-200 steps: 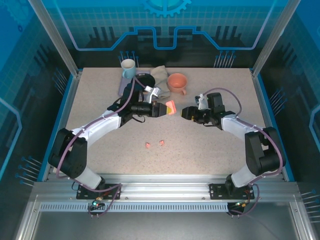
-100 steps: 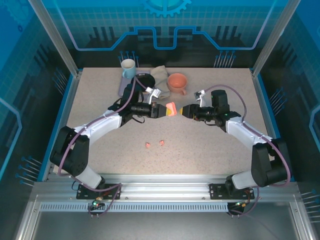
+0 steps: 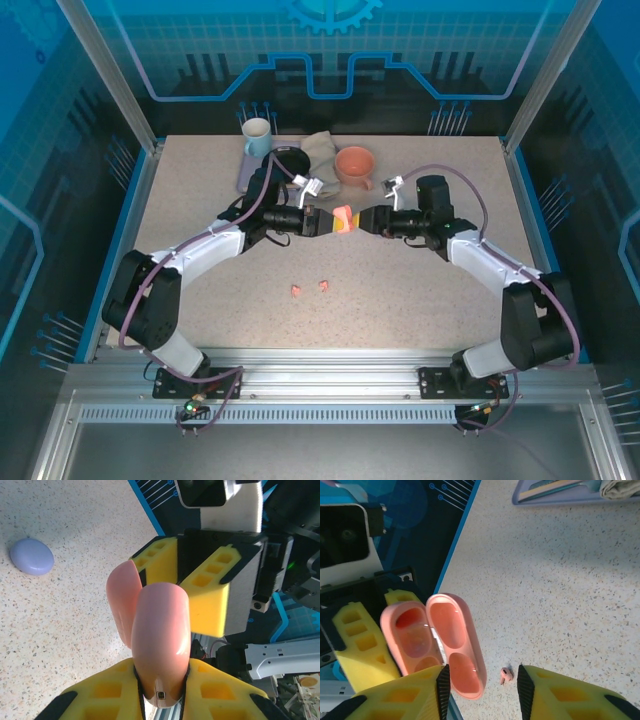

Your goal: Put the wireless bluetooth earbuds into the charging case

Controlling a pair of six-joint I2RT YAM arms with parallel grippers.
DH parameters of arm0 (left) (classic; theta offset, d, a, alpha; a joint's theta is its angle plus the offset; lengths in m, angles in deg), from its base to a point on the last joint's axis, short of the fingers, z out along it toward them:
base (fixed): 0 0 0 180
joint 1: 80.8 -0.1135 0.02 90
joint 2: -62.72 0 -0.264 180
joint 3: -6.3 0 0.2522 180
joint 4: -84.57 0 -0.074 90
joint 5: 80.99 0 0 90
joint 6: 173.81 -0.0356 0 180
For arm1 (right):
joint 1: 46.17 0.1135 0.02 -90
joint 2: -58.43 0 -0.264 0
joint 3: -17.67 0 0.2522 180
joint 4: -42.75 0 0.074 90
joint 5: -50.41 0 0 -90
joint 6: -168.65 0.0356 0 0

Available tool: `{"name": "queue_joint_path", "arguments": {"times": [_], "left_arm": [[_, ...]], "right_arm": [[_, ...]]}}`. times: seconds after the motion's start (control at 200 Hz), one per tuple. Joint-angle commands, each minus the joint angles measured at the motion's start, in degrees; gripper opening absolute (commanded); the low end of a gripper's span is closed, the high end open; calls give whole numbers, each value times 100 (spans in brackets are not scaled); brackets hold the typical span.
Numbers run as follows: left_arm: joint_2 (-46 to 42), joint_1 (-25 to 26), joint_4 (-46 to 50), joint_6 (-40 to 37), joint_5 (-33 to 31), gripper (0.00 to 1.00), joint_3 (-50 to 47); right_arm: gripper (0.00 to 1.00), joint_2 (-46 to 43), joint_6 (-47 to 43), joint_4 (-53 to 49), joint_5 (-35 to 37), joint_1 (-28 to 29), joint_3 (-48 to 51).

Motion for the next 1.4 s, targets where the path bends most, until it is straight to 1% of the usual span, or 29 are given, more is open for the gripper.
{"name": "queue_joint_path", "arguments": {"times": [0.0,0.16,0.35,0.47,0.625,0.725,0.78,0.83,0.895,0.995,1.06,1.105,1.186,1.291,1.396], "left_arm": [[40,-32,-207,22,187,0,210],[57,-37,-229,42,211,0,237],[91,-33,-267,57,245,0,244],[118,-32,-334,103,282,0,229],[127,-33,-368,127,292,1,205],[135,-33,-369,122,260,10,185],[144,-32,-352,127,230,20,185],[144,-33,-332,108,197,26,185],[143,-41,-257,62,129,38,189],[136,-110,-136,26,73,51,219],[104,-176,-17,-13,81,61,258],[43,-244,155,-113,67,65,296],[-69,-389,641,-382,53,72,437],[-138,-565,1565,-997,53,78,798],[82,-672,2921,-1857,36,81,1409]], "right_arm": [[41,148,35,133,-93,107,-162],[39,291,79,236,-105,174,-169],[34,416,111,303,-181,244,-274],[27,471,110,295,-209,262,-374],[13,489,101,252,-210,256,-452],[6,494,84,192,-188,253,-489],[3,488,52,119,-167,244,-515],[0,493,12,30,-128,238,-545],[0,489,-87,-132,-62,226,-598],[0,522,-317,-485,54,197,-752],[0,546,-544,-793,145,179,-881],[0,580,-787,-1136,263,183,-1016],[0,680,-1346,-1831,542,179,-1394],[0,890,-2237,-2769,985,242,-2005],[0,1167,-3040,-3534,1563,427,-2590]]}}
